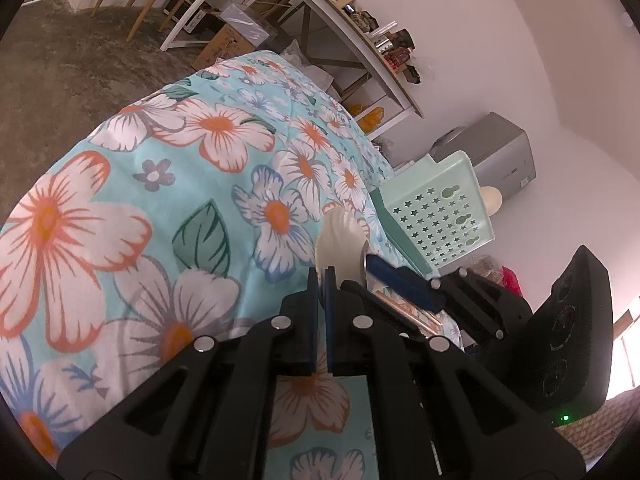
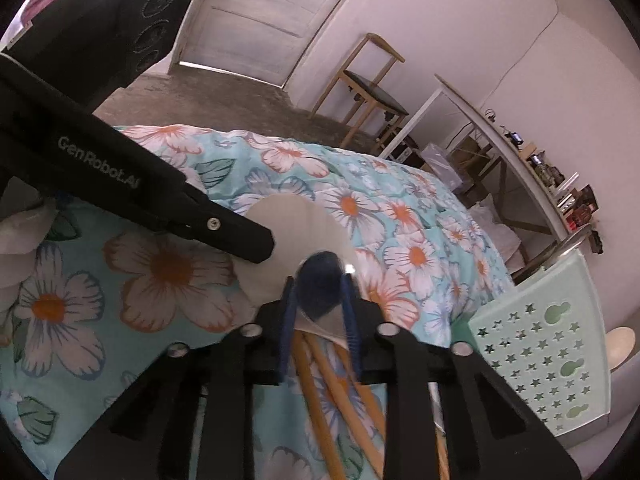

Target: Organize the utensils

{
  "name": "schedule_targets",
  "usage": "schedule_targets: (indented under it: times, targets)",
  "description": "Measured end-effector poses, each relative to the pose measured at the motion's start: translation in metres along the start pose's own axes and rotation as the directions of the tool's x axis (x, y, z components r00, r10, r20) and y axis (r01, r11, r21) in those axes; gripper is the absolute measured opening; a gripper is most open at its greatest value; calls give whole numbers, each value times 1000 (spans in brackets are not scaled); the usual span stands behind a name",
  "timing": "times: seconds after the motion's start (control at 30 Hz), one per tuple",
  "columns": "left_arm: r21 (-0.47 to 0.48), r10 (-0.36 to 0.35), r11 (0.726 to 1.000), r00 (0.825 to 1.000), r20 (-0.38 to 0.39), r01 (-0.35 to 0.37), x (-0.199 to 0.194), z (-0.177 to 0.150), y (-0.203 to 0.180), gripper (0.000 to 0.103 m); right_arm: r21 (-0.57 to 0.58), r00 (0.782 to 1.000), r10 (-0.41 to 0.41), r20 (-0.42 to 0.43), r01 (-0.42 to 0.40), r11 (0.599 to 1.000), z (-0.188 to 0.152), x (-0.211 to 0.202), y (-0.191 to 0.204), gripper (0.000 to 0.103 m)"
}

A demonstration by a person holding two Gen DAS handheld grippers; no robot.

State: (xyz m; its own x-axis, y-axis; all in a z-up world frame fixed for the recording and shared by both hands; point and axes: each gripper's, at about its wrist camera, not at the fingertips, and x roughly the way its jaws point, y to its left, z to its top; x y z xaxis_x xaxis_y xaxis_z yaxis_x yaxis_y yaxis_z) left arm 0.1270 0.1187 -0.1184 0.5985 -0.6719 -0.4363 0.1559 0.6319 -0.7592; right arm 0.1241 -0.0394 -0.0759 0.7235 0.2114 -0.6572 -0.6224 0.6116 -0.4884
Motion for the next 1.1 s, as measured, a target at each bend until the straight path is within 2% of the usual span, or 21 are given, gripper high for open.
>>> schedule_targets:
  times: [0.17,0.37,0.47,0.6,0.73,0.83,1.0,1.1]
  targets:
    - [4,9,1000,1000,8,-9,-1,0,-1,2,43,999,29,18,-30,999,1,-10,-5,6]
    - [10,33,999,999,24,-33,-5,0,-4,2,175,998,30,59,-39,984,-1,-33,-35,5]
    - [28,46,999,998,40,-47,-11,1,-11,2,274,996,2,87,-26,962,-5,-52,-61,4]
    - [71,62,995,995,84,-68,-23,5,-25,1,455,991,-22,133,-42,889,-21,-80,-104,4]
    - [127,80,987,989,122,-95,-34,9,-43,1,643,984,-62,167,-61,764,-55,-105,-149,4]
    - [164,87,980,986,140,-110,-40,12,-55,1,736,981,-90,173,-68,673,-81,-113,-172,6]
    - [208,95,970,984,148,-125,-43,14,-71,1,808,978,-105,182,-88,583,-109,-113,-189,7]
    - [218,98,967,984,150,-129,-42,15,-77,1,822,975,-102,198,-108,560,-117,-111,-193,7]
